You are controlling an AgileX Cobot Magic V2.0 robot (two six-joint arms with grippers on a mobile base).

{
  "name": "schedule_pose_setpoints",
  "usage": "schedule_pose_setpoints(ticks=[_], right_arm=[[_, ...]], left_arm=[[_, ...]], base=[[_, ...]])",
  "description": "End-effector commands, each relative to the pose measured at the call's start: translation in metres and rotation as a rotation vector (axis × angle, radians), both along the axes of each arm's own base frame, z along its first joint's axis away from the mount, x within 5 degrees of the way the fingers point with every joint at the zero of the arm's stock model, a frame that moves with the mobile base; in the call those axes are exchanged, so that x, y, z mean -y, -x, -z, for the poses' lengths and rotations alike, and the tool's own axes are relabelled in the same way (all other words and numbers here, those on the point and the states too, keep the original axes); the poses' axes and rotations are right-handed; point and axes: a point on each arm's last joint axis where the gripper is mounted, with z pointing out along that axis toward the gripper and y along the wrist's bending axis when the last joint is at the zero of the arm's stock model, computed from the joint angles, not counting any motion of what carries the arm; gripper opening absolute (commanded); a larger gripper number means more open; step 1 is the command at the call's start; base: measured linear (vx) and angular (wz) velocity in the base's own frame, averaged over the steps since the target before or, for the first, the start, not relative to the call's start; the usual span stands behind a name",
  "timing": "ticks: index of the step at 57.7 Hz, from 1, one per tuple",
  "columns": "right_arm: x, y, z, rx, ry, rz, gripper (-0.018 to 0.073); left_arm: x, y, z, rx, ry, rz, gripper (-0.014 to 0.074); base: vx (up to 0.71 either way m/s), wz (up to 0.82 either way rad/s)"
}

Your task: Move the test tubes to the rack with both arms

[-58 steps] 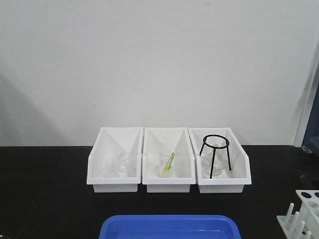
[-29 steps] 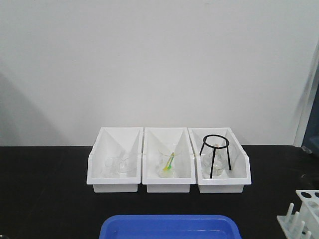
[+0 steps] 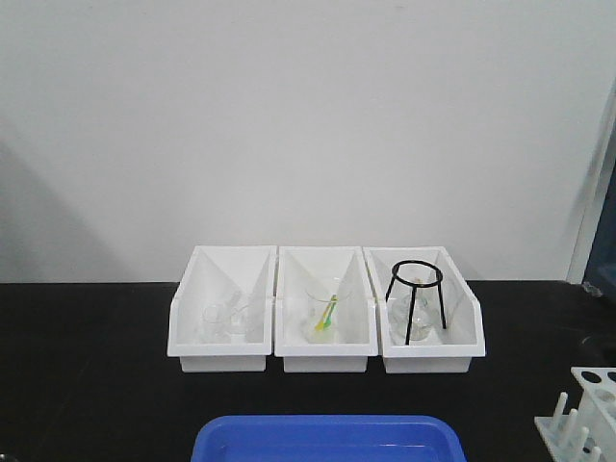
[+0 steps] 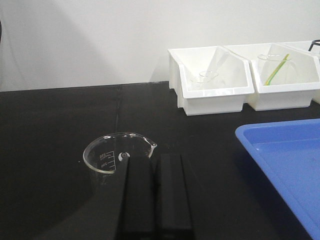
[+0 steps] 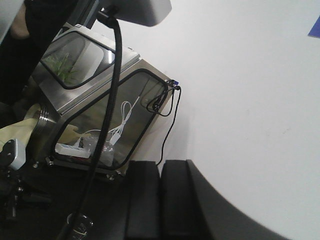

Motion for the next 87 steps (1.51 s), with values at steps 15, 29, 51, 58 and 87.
schedule_pose_setpoints(ticks=[15, 29, 51, 58, 87], right_arm=[[0.003, -0.001, -0.012, 0.026, -0.074, 0.008, -0.0008], [0.002, -0.001, -0.011, 0.024, -0.07, 0.004, -0.0008], [0.023, -0.03, -0.021, -0.049, -0.263, 0.245, -0.0008], [0.043, -0.054, -0.024, -0.109, -0.385, 0.436, -0.0008], [0.09, -0.117, 0.027, -0.519, -0.391, 0.989, -0.0008]], left_arm=[[-0.001, 0.0, 0.001, 0.068, 0.009, -0.013, -0.0017], [-0.001, 0.0, 0.001, 0.068, 0.009, -0.013, -0.0017], [-0.001, 0.0, 0.001, 0.068, 0.009, -0.013, -0.0017], [-0.001, 0.0, 0.001, 0.068, 0.009, -0.013, -0.0017], [-0.001, 0.0, 0.001, 0.068, 0.009, -0.013, -0.0017]], base=[[0.0, 0.0], [0.0, 0.0], [0.0, 0.0], [0.0, 0.0], [0.0, 0.0]])
